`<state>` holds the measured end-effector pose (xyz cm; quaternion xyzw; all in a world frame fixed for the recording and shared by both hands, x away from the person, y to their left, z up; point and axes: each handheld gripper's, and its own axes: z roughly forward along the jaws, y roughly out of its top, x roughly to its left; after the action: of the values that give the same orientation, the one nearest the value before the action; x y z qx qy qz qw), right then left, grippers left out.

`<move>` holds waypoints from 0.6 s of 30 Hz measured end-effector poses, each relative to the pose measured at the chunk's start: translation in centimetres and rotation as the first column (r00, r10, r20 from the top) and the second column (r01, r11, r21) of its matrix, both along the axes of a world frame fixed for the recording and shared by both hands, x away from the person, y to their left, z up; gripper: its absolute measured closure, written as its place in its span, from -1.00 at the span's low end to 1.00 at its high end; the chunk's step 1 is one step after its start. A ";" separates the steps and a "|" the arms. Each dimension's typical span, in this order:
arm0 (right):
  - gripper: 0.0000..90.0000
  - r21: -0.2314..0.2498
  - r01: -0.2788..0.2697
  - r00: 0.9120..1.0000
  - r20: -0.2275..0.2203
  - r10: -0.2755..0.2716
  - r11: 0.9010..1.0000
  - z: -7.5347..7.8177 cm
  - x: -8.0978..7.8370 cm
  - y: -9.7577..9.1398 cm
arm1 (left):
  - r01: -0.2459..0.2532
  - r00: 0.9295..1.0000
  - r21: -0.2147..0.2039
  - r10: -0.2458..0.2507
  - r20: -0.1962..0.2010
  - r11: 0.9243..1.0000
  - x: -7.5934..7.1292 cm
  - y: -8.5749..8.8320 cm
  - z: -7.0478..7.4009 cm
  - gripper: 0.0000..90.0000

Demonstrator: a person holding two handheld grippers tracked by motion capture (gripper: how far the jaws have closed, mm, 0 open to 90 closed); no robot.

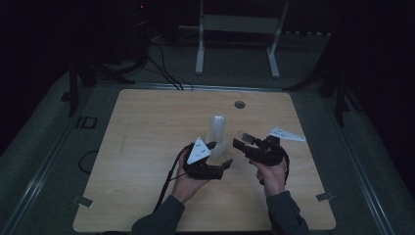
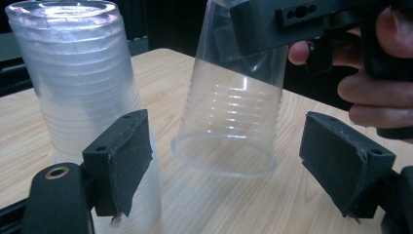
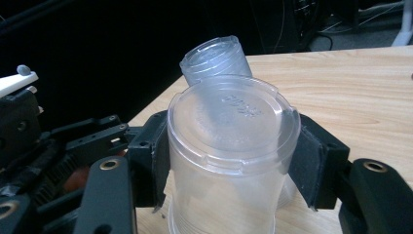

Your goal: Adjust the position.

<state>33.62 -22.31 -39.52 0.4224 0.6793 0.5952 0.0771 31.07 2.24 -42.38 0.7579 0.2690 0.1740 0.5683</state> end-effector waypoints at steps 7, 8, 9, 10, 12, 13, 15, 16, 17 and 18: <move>-0.13 0.055 -0.001 1.000 -0.029 0.002 0.998 -0.4 0.1 -0.1 | 0.005 1.000 -0.001 -0.005 0.008 1.000 0.3 -0.6 -0.1 -0.58; -0.13 0.064 -0.002 0.999 -0.033 0.004 0.998 -0.5 0.1 -0.2 | 0.004 1.000 0.003 -0.004 0.011 1.000 0.4 -0.6 -0.2 -0.58; -0.13 0.068 -0.002 0.999 -0.033 0.004 0.998 -0.5 0.1 -0.2 | 0.004 1.000 0.001 -0.004 0.010 1.000 0.5 -0.7 -0.2 -0.58; -0.13 0.072 0.001 0.999 -0.034 0.002 0.997 -0.5 0.2 -0.3 | 0.002 1.000 -0.006 -0.002 0.014 1.000 0.5 -0.9 -0.2 -0.58; -0.13 0.073 0.002 0.999 -0.035 0.000 0.997 -0.5 0.1 -0.3 | 0.002 1.000 -0.008 -0.002 0.017 1.000 0.6 -0.9 -0.3 -0.58; -0.13 0.074 0.002 0.999 -0.037 0.001 0.997 -0.5 0.1 -0.3 | 0.002 1.000 -0.008 -0.002 0.017 1.000 0.6 -0.9 -0.3 -0.58; -0.13 0.082 -0.001 0.999 -0.040 0.004 0.997 -0.5 0.2 -0.4 | 0.007 1.000 -0.027 -0.006 0.027 1.000 0.8 -1.2 -0.4 -0.58; -0.13 0.084 -0.001 0.999 -0.041 0.004 0.996 -0.5 0.2 -0.4 | 0.009 0.999 -0.029 -0.008 0.032 1.000 0.8 -1.3 -0.5 -0.58; -0.13 0.084 0.000 0.999 -0.042 0.003 0.996 -0.4 0.2 -0.4 | 0.008 0.999 -0.033 -0.007 0.036 0.999 0.9 -1.4 -0.5 -0.58; -0.13 0.084 0.000 0.999 -0.042 0.003 0.996 -0.4 0.2 -0.4 | 0.008 0.999 -0.033 -0.007 0.036 0.999 0.9 -1.4 -0.5 -0.58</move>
<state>33.85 -22.71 -39.95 0.4373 0.6553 0.6143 0.0443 31.94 0.82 -42.89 0.7463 0.2587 0.1808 0.5861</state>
